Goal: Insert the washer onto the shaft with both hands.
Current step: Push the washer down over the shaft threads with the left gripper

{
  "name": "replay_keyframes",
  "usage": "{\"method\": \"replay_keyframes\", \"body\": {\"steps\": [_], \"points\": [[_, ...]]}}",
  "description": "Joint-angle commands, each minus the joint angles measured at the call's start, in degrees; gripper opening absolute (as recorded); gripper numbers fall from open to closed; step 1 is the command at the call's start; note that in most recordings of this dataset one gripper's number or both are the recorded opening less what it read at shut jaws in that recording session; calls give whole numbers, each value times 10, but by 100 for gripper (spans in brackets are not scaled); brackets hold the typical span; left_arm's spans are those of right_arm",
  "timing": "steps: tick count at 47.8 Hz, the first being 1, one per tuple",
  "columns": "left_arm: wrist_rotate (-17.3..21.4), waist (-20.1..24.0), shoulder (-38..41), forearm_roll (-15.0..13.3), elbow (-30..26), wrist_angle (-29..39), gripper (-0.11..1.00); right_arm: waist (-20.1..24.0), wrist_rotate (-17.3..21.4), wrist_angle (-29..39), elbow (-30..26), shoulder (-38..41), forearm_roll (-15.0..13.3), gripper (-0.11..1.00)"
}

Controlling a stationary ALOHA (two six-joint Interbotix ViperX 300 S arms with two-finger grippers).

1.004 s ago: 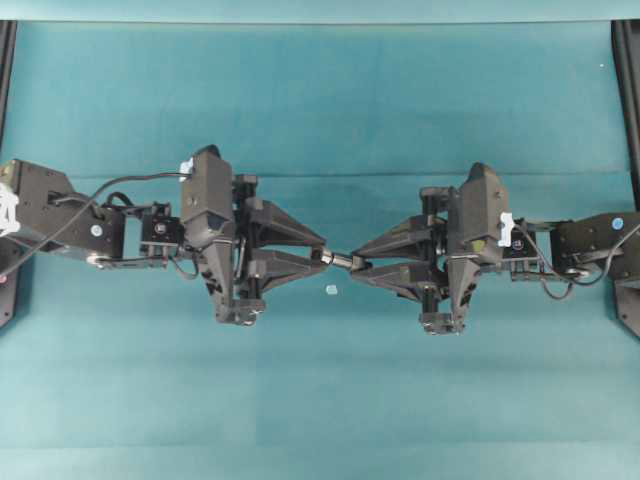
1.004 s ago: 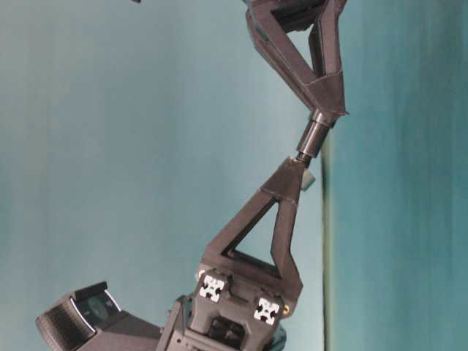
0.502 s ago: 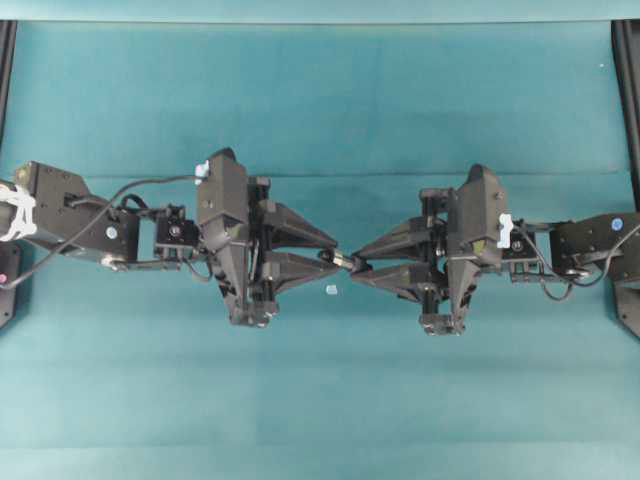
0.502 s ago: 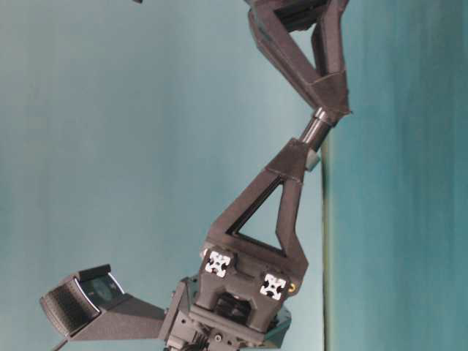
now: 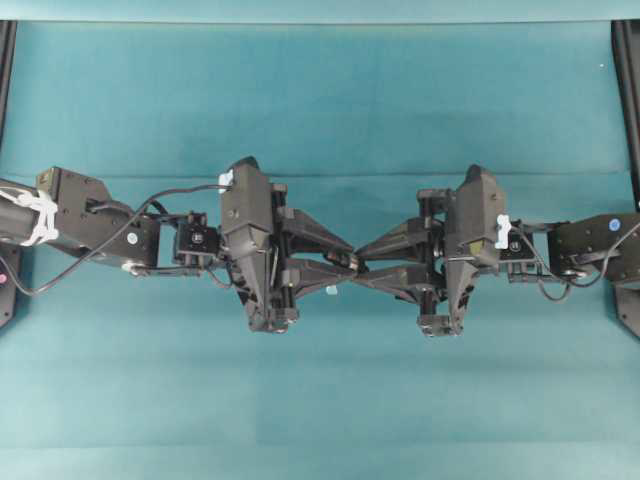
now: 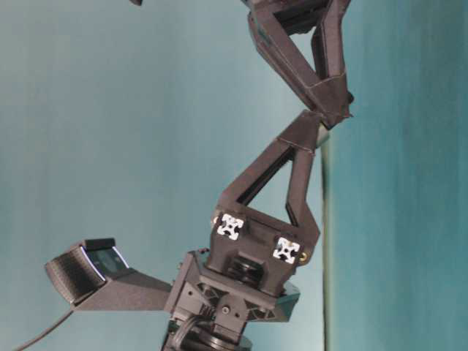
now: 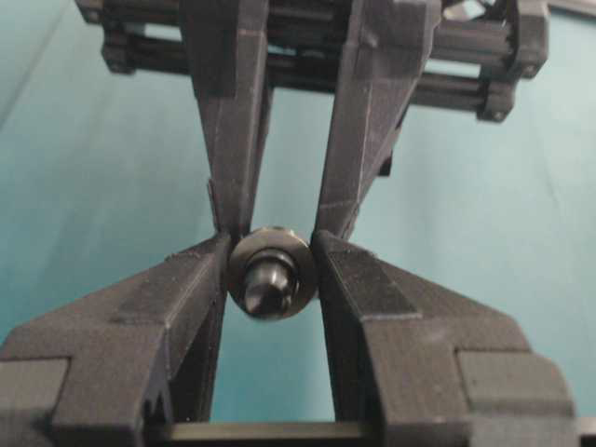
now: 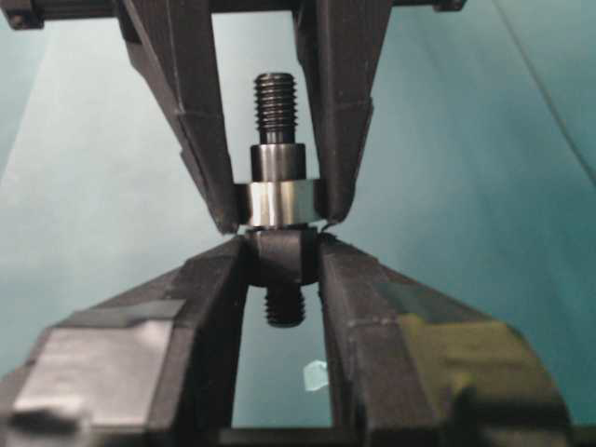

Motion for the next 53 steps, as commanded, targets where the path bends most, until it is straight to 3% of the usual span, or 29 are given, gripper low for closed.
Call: {"method": "replay_keyframes", "body": {"steps": [1, 53], "points": [[1, -8, -5, 2, -5, 4, 35, -4, 2, -5, -10, -4, 2, 0], [-3, -5, -5, 2, -13, 7, 35, -4, 4, 1, -10, -4, 2, 0]]}}
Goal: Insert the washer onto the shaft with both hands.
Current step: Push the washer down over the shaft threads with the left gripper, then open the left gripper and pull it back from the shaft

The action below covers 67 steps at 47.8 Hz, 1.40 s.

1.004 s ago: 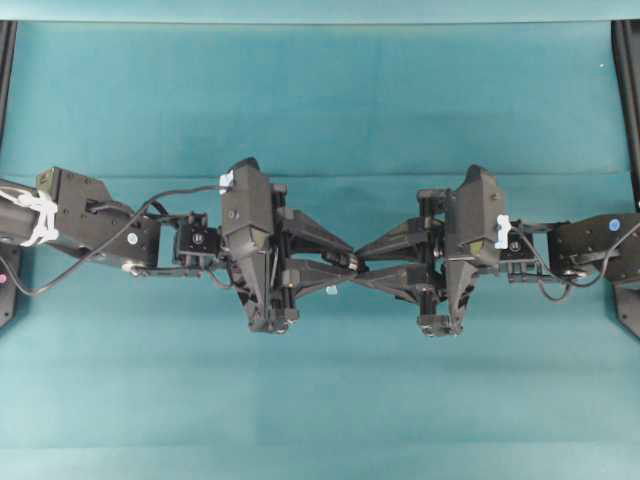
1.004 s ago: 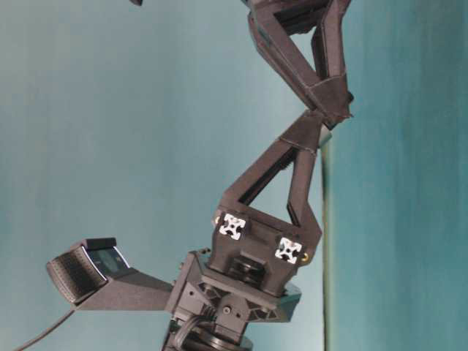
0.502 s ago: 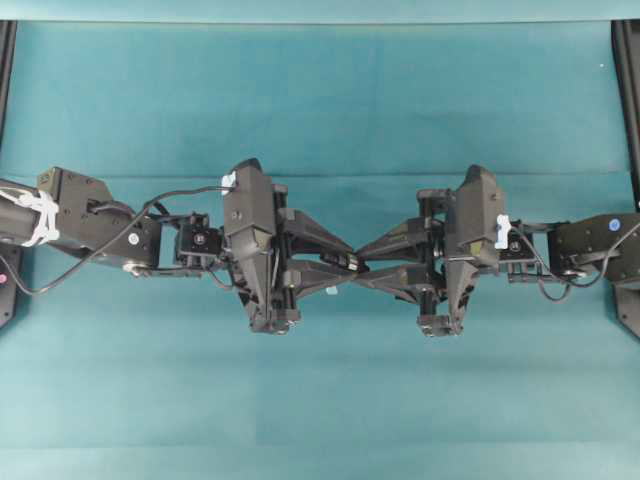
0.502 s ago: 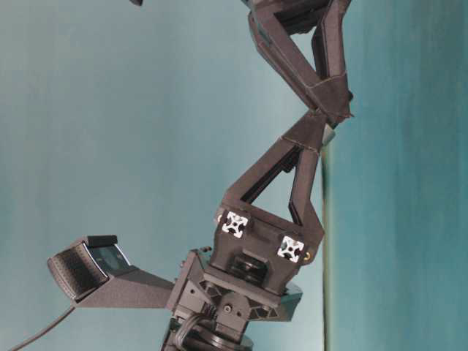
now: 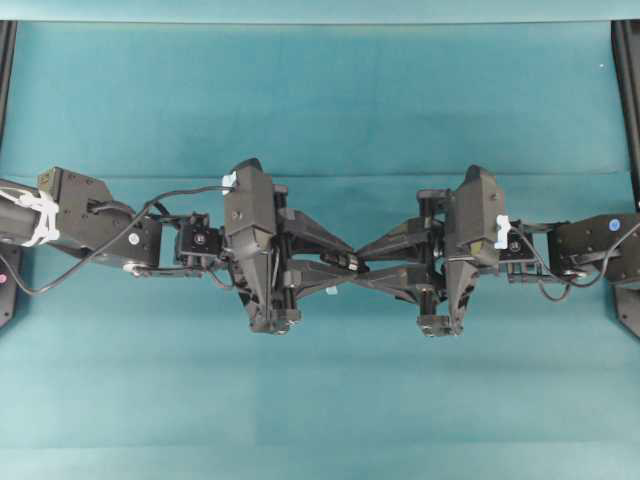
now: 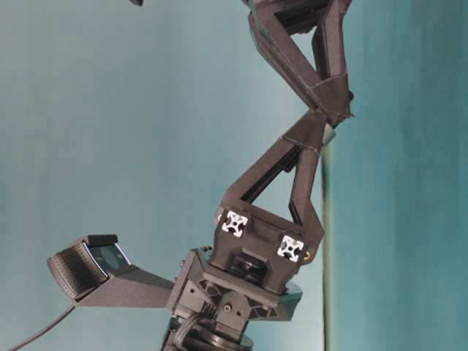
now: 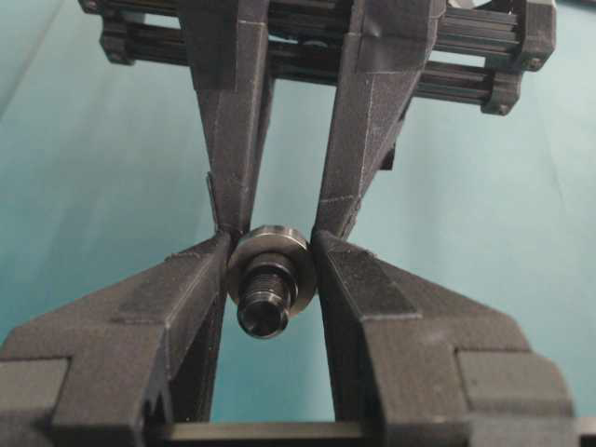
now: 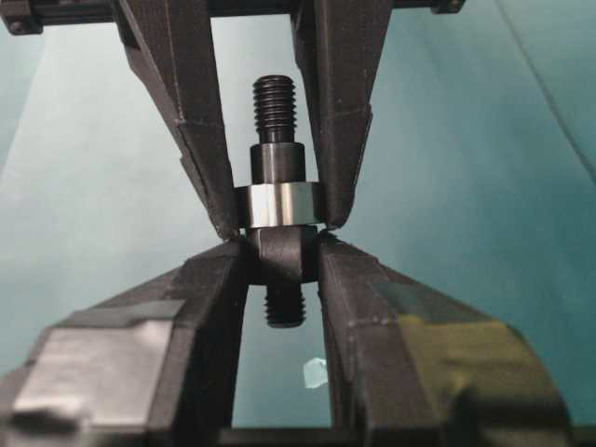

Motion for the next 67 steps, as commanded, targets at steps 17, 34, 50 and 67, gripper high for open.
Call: {"method": "replay_keyframes", "body": {"steps": [17, 34, 50, 67], "points": [[-2, -3, -7, 2, -11, 2, 35, -4, 4, -3, -9, -4, 2, 0], [-8, 6, -13, 2, -21, 31, 73, -4, 4, -3, -8, -4, 2, 0], [-6, 6, -25, 2, -18, 43, 83, -4, 3, -3, -8, -4, 2, 0], [-3, 6, -27, 2, -19, 69, 83, -4, 3, 8, -9, -4, 1, 0]]}}
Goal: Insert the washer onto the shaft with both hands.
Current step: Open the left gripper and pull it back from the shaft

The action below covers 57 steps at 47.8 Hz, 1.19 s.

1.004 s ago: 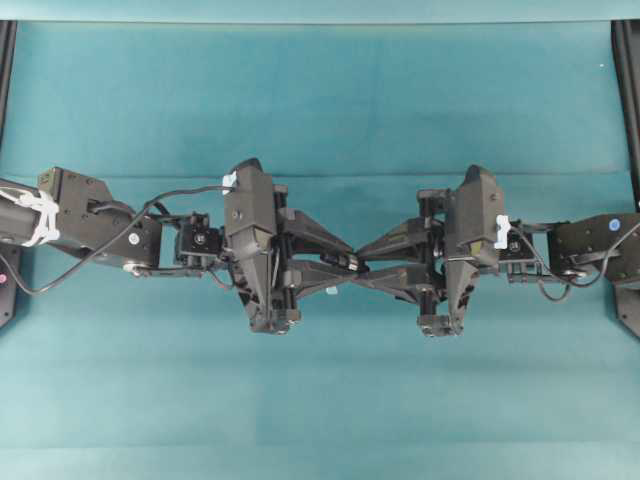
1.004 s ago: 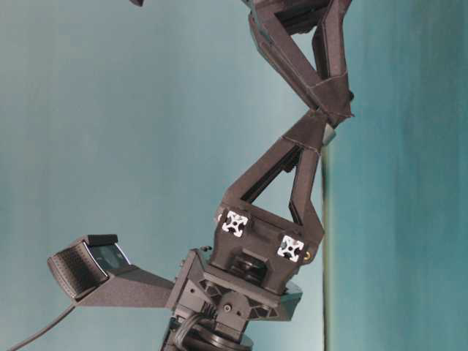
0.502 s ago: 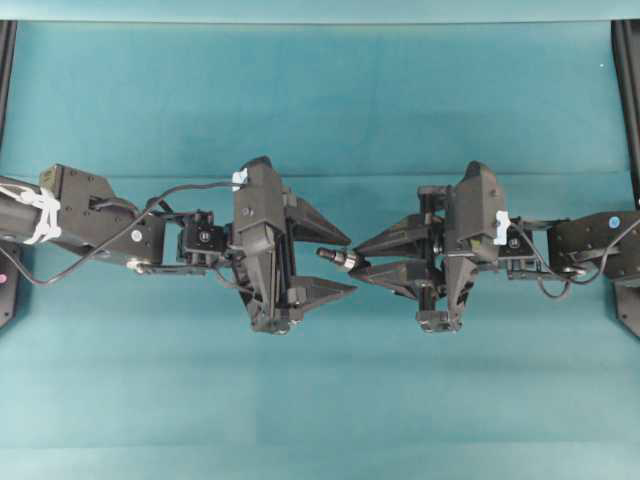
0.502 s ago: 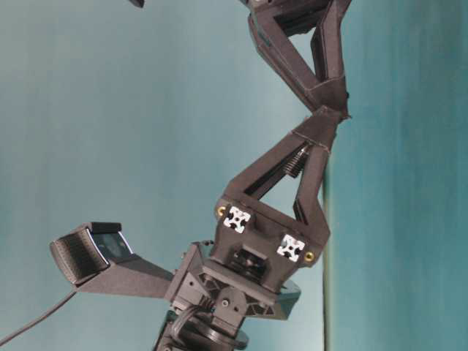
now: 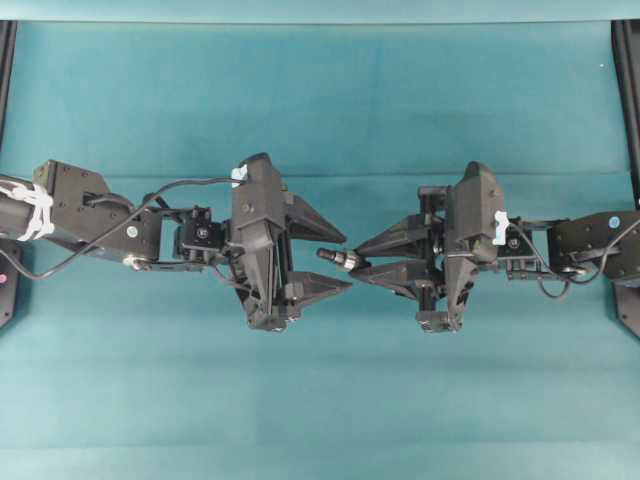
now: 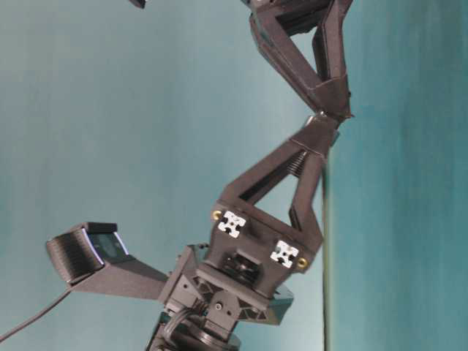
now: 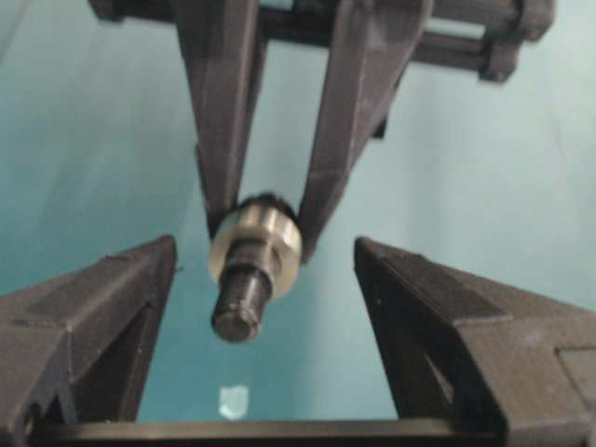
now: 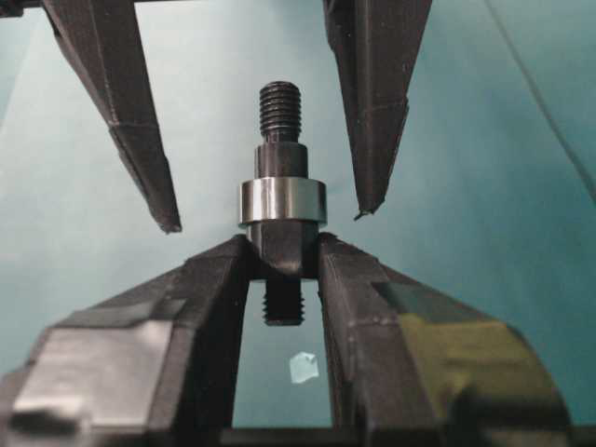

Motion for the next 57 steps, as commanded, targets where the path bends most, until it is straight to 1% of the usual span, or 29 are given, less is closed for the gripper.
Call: {"method": "replay_keyframes", "body": {"steps": [1, 15, 22, 30, 37, 46, 57], "points": [[2, -1, -12, 1, -8, 0, 83, 1, 3, -2, -9, -4, 0, 0], [8, 0, -18, 1, -4, 5, 83, 0, 3, -1, -8, -4, 0, 0], [32, 1, -27, 1, -3, 36, 83, 1, 2, 4, -8, -4, 0, 0], [73, -1, -44, 1, -1, 97, 83, 1, 2, 4, -8, -4, 0, 0], [93, -1, -59, 1, 3, 136, 83, 1, 2, 5, -7, -4, -1, 0], [97, -2, -70, 1, 10, 169, 83, 1, 2, 8, -8, -4, 0, 0], [97, -7, -82, 1, 18, 188, 83, 1, 2, 25, -7, -4, -2, 0]]}}
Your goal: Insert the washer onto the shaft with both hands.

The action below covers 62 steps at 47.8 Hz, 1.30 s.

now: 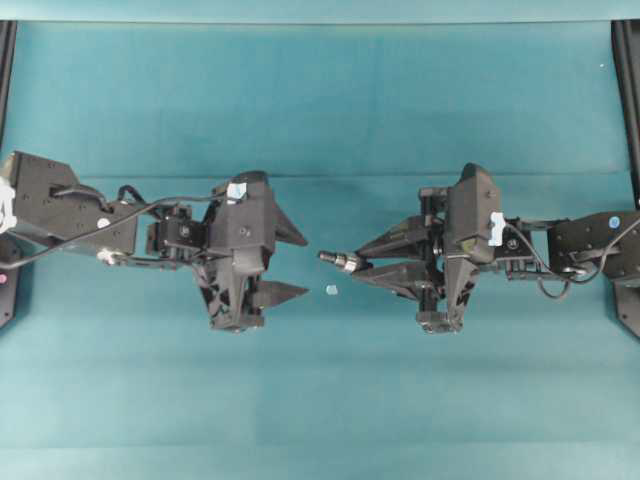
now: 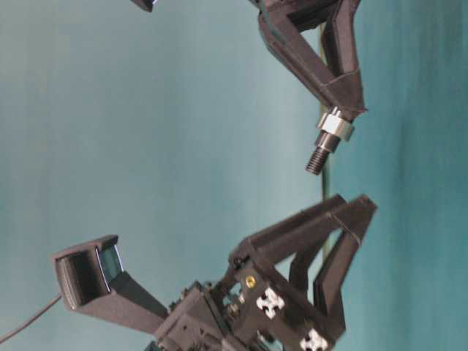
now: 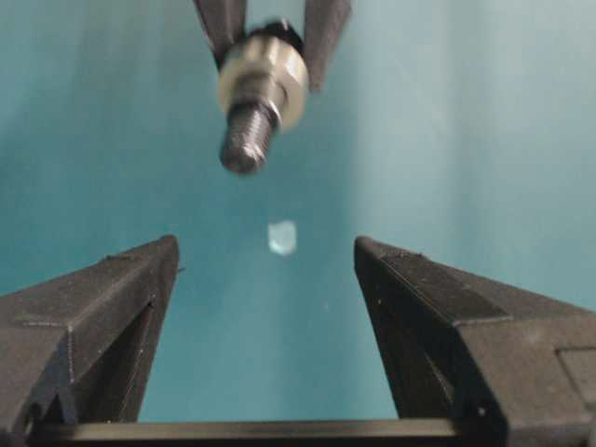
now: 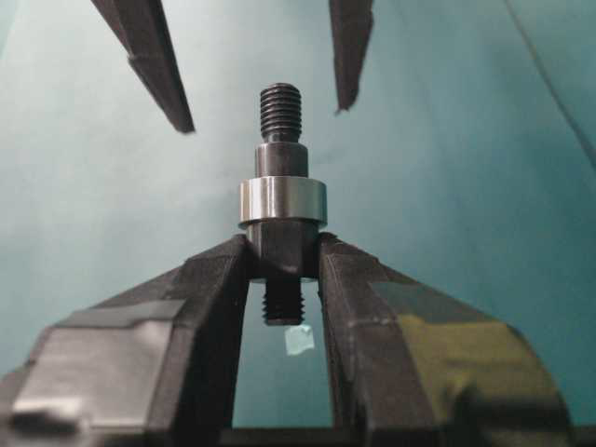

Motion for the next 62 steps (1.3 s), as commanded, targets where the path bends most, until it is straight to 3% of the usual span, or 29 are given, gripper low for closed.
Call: {"method": "replay_keyframes", "body": {"steps": [1, 62], "points": [[1, -4, -16, 2, -2, 4, 83, 1, 3, 0, -7, -5, -1, 0], [0, -4, -56, 2, 30, 32, 83, 1, 1, 24, -8, -5, -2, 0]]}}
